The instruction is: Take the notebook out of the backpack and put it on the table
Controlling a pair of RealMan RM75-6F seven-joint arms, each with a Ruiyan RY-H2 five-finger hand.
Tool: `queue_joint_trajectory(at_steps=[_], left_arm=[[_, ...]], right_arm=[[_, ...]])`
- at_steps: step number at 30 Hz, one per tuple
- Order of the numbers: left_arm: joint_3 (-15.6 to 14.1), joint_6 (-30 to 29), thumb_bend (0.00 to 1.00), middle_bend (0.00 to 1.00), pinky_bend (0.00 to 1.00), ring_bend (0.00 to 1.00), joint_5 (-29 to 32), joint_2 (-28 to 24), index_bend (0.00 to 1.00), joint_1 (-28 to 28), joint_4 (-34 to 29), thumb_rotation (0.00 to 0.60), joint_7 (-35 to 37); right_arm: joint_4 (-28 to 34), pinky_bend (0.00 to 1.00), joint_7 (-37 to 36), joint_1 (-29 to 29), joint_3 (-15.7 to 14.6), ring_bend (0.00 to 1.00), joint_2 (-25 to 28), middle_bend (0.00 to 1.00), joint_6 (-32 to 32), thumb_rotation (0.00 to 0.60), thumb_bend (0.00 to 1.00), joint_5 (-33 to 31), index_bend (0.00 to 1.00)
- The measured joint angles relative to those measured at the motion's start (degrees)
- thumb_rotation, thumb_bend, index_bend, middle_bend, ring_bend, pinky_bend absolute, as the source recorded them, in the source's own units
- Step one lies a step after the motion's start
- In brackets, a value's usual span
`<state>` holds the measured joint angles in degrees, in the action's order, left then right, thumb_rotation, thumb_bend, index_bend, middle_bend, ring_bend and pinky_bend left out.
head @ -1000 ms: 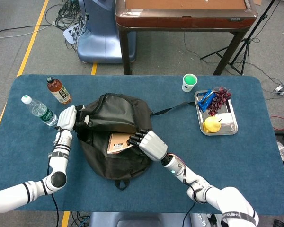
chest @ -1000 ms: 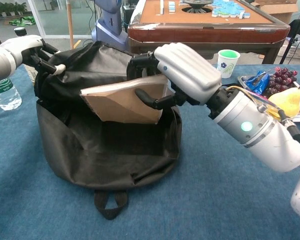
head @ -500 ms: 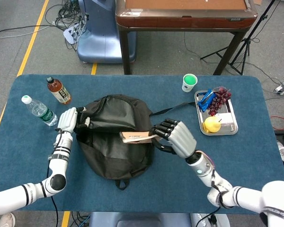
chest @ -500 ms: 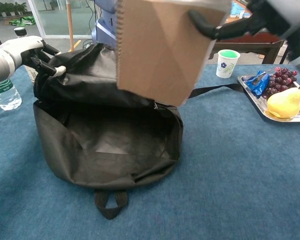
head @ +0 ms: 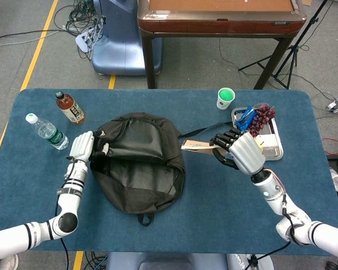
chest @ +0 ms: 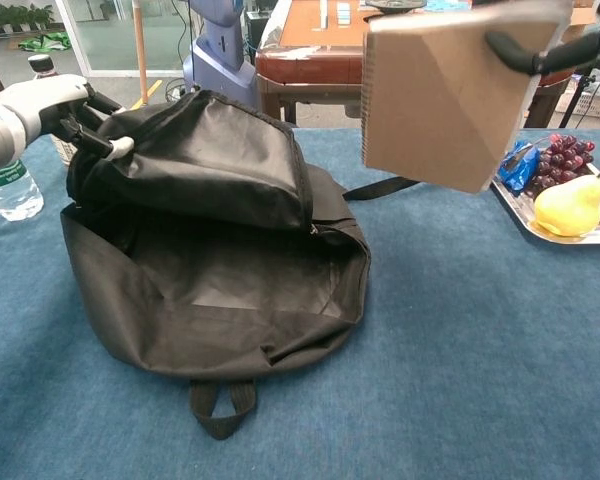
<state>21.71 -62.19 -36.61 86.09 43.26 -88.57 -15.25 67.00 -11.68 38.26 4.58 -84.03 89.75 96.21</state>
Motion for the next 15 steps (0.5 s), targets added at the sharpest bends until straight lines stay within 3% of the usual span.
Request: queue_joint_trajectory(at_steps=[10, 11, 14, 15], left_arm=[[-0.3, -0.2, 0.56, 0.75, 0.44, 0.64, 0.0, -0.8, 0.65, -0.6, -0.5, 0.600, 0.2], [-0.3, -0.1, 0.56, 0.75, 0.44, 0.64, 0.0, -0.8, 0.65, -0.7, -0.5, 0.600, 0.2], [-0.4, 0.0, 0.56, 0.75, 0.44, 0.64, -0.1, -0.9, 0.65, -0.8, -0.5, 0.600, 0.4], [-0.4, -0.1, 0.56, 0.75, 0.44, 0.64, -0.2, -0.9, 0.64, -0.9, -0.6, 0.600, 0.5]], right_arm=[[-17.3, 0.62, -1.7, 2.5, -0.3, 0.61, -10.7, 0.63, -5.0, 0.600, 0.53, 0.7, 0.89], [-18.7, 0.61, -1.9, 2.9, -0.3, 0.59, -12.0, 0.61, -6.1, 0.600, 0.53, 0.7, 0.86], [-19.6, 0.52, -2.0, 3.7, -0.8, 0.45, -13.7, 0.46, -8.7, 0.600, 0.53, 0.7, 0.60], [-19.2, 0.47, -1.8, 3.8, -1.0, 0.37, -13.8, 0.38, -9.3, 0.600, 0.52, 0.7, 0.48]])
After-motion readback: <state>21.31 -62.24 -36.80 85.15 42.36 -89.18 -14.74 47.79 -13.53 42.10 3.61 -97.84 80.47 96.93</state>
